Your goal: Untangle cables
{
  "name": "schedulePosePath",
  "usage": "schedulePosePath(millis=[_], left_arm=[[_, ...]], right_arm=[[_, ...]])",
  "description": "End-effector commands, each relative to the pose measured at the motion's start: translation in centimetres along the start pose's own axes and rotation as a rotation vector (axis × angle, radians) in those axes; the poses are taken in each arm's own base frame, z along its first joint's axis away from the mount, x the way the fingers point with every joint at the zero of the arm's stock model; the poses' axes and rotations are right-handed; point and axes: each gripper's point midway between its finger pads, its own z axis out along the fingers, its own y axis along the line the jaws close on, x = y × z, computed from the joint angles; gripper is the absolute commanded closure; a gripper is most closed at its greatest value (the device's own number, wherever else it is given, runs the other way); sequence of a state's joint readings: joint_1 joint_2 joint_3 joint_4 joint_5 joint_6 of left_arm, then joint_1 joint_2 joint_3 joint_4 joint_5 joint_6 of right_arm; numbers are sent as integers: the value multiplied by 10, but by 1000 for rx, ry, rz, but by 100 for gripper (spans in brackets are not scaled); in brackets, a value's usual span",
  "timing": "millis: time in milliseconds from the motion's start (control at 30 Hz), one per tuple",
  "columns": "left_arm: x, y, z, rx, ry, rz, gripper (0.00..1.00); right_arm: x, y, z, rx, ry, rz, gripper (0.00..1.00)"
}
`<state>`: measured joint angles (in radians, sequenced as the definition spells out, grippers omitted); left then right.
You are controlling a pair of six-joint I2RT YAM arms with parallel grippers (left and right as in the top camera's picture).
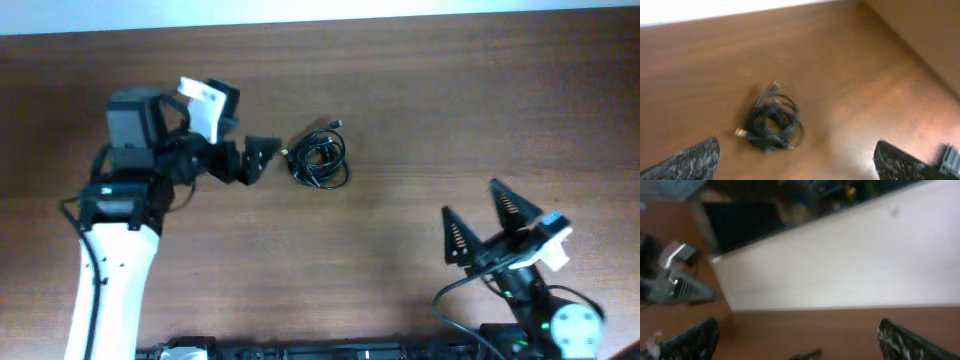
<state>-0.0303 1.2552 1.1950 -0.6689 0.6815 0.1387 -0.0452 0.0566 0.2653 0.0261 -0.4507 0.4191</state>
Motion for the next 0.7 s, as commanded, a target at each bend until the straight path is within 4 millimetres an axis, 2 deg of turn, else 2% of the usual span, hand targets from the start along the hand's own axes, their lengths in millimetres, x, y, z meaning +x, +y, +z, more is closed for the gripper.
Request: schedulePosePath(millis=[0,33,100,167,200,267,300,333,367,400,433,467,533,567,600,667], left_arm=[[-35,40,-49,-389,-4,-19,2],[-34,46,-58,-448,8,-55,2],[-23,48,-60,-466,58,-83,1],[-2,61,-41,-455,161,-132,2],[4,67,-32,-448,204,-153,2],[4,75,-18,-416,304,-169,1],[-5,79,-14,-399,378,-167,1],[-16,82,-10,-392,383,-172,2],[-30,80,0,-339,346,-173,2],[-41,63,11,-222,293,-232,2],[-41,56,15,-173,291,-248,2],[-37,55,19,-157,303,-257,2],[-22,66,32,-176,366,-297,2],[-7,72,45,-174,418,-362,2],[7,77,56,-167,472,-393,2],[35,84,77,-149,576,-446,2]], right_arm=[[-61,0,1,142,-2,-188,1],[-71,0,10,170,99,-191,1],[-71,-4,28,198,337,-149,1],[-63,-11,47,232,627,-35,1],[-58,-15,55,241,715,13,1],[-38,-16,72,207,891,135,1],[-7,-10,89,131,1016,216,1],[11,-3,98,82,1071,260,1],[34,11,111,-14,1139,337,1],[60,22,126,-98,1205,404,1],[80,27,131,-129,1259,439,1],[115,25,138,-124,1344,456,5],[180,19,139,-59,1511,572,14],[208,17,137,-41,1576,602,15],[225,15,134,-31,1615,616,15],[243,9,136,-19,1634,628,15]])
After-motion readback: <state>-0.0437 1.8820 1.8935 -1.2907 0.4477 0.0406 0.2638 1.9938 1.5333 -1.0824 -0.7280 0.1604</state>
